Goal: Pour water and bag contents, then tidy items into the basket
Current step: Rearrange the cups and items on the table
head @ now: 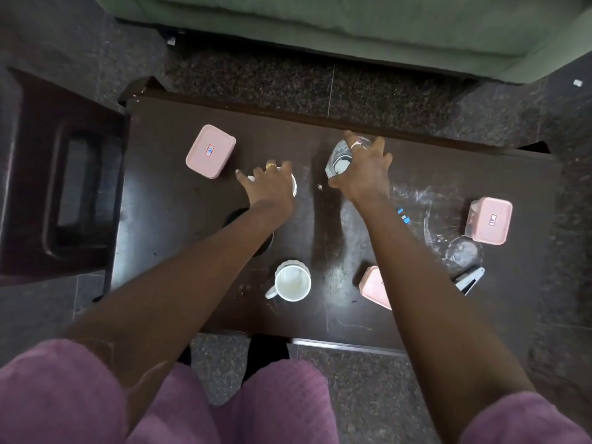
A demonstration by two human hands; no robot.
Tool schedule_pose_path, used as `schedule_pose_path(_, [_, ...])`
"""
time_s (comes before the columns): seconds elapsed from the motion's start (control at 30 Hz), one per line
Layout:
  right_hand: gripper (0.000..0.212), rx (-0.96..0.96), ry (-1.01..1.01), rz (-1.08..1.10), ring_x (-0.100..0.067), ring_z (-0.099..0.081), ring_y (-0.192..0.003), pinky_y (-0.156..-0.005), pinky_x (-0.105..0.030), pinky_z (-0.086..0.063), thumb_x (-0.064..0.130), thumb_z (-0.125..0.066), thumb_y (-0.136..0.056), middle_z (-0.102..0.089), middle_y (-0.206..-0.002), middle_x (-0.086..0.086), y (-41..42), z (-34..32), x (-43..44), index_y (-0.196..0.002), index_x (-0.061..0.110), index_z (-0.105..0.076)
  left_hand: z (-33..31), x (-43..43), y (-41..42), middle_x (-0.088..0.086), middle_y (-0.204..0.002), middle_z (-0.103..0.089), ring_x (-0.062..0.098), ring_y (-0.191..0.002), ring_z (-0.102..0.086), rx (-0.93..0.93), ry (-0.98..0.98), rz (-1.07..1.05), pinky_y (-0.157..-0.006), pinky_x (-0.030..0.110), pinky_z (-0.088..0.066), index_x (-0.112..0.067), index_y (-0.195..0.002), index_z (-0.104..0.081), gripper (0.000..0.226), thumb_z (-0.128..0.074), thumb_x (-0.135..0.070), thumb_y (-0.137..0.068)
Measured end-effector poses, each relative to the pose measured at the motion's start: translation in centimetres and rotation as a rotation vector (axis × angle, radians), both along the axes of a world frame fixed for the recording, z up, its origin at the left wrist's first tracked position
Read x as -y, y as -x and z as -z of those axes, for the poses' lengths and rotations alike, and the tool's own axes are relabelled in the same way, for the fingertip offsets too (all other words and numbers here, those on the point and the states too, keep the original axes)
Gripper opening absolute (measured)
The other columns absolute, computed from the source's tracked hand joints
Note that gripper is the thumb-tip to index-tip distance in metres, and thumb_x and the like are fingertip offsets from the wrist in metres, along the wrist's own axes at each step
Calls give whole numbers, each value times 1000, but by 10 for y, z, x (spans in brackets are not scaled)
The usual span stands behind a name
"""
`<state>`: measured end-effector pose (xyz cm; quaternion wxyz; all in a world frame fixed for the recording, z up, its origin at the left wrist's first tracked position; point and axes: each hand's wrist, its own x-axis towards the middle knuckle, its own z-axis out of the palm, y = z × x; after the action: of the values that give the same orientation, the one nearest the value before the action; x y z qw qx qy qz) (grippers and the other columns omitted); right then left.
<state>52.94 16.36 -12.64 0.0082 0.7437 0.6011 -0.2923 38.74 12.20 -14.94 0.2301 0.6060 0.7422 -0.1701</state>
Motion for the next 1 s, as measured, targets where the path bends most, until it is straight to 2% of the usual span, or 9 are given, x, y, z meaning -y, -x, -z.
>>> schedule_pose_path(0.13, [89, 31, -1, -13, -35, -34, -119, -85, -48, -49, 23, -84, -62, -31, -135, -11, 0, 6, 5, -137, 36, -37, -1, 1, -4, 9, -136, -45, 34, -127, -41, 9, 18, -56, -109, 57, -29, -21, -135, -35, 64, -67, -15, -80])
schedule_pose_path(0.23, [88, 25, -4, -4, -34, -35, -118, -85, -47, -49, 22, -84, -63, -31, -134, -11, -4, 6, 6, -137, 36, -37, -3, 0, -8, 11, -136, -42, 34, -124, -41, 48, 5, -78, -99, 46, -42, -16, -135, -36, 60, -64, -6, -82])
schedule_pose_path(0.37, [92, 34, 22, -36, -34, -33, -122, -87, -48, -49, 23, -83, -64, -30, -137, -11, -6, 6, 5, -139, 38, -32, -5, -2, -9, 13, -139, -37, 36, -127, -36, 130, 15, -103, -95, 43, -48, -13, -135, -36, 61, -63, -1, -82])
schedule_pose_path(0.43, [102, -35, 55, -17, -36, -31, -127, -94, -51, -46, 29, -85, -61, -28, -142, -12, -15, 5, 5, -141, 42, -23, -5, -3, -10, 13, -139, -34, 36, -128, -33, 149, 30, -121, -95, 43, -50, -13, -135, -36, 59, -61, 0, -84])
schedule_pose_path(0.53, [119, -301, 93, 114, -33, -38, -130, -104, -45, -39, 33, -90, -49, -36, -140, -14, -39, -2, 9, -143, 40, -18, -6, -4, -11, 12, -140, -33, 36, -128, -32, 157, 48, -145, -94, 44, -51, -14, -136, -36, 59, -61, 1, -84])
schedule_pose_path(0.63, [88, -478, 156, 223, -23, -55, -116, -86, -26, -45, 23, -90, -54, -58, -121, -3, -67, 3, 21, -130, 15, -45, -6, -6, -9, 12, -141, -31, 36, -128, -31, 166, 54, -138, -94, 43, -50, -14, -136, -36, 59, -61, -1, -84])
schedule_pose_path(0.73, [59, -228, 217, 185, -25, -57, -109, -77, -18, -34, 21, -79, -71, -59, -121, -11, -72, 21, 34, -124, 8, -56, -6, -7, -9, 12, -141, -31, 36, -127, -32, 163, 56, -134, -94, 42, -50, -15, -135, -36, 58, -60, -1, -84])
schedule_pose_path(0.93, [36, -100, 73, 311, -33, -57, -103, -87, -31, -41, 27, -62, -89, -55, -120, -21, -35, 43, 52, -111, -1, -59, 1, -7, -9, 13, -140, -33, 35, -127, -33, 142, 51, -89, -96, 41, -48, -15, -135, -36, 59, -62, -4, -84])
schedule_pose_path(1.0, [27, -84, 50, 328, -30, -60, -102, -86, -30, -43, 20, -58, -91, -60, -115, -20, -30, 45, 52, -107, -1, -62, 2, -6, -8, 13, -140, -32, 36, -126, -34, 134, 43, -83, -96, 41, -48, -14, -136, -35, 60, -62, -3, -83])
